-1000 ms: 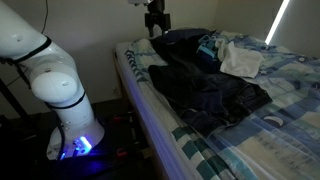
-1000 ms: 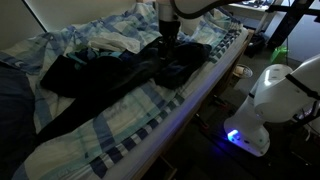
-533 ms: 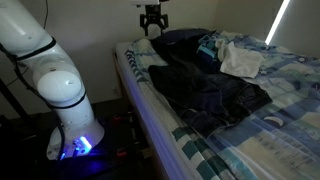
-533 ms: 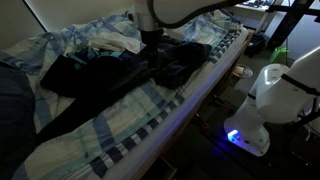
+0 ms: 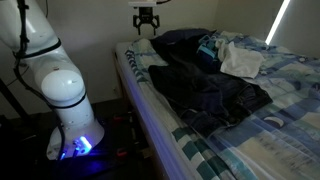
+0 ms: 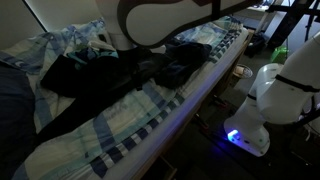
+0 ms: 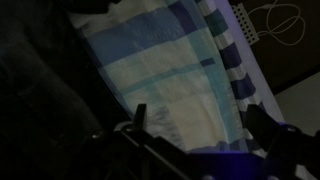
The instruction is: Fold the pair of pants
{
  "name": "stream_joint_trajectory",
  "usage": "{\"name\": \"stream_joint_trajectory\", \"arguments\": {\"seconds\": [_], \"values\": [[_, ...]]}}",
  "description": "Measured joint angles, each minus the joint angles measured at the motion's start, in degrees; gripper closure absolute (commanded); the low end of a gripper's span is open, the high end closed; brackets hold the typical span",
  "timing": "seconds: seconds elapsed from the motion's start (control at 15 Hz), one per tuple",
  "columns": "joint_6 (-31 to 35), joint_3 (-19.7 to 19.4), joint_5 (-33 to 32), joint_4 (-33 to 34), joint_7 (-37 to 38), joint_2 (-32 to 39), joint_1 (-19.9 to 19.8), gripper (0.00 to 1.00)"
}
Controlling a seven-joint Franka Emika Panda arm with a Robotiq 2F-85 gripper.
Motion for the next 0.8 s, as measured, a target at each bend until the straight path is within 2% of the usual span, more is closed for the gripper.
{"name": "stream_joint_trajectory", "arguments": {"seconds": [0.2,0.8], "values": [[0.0,1.3,0.0,2.3,0.0,2.7,0.3,0.00],[0.1,1.2,0.0,2.9,0.2,3.9,0.2,0.00]]}}
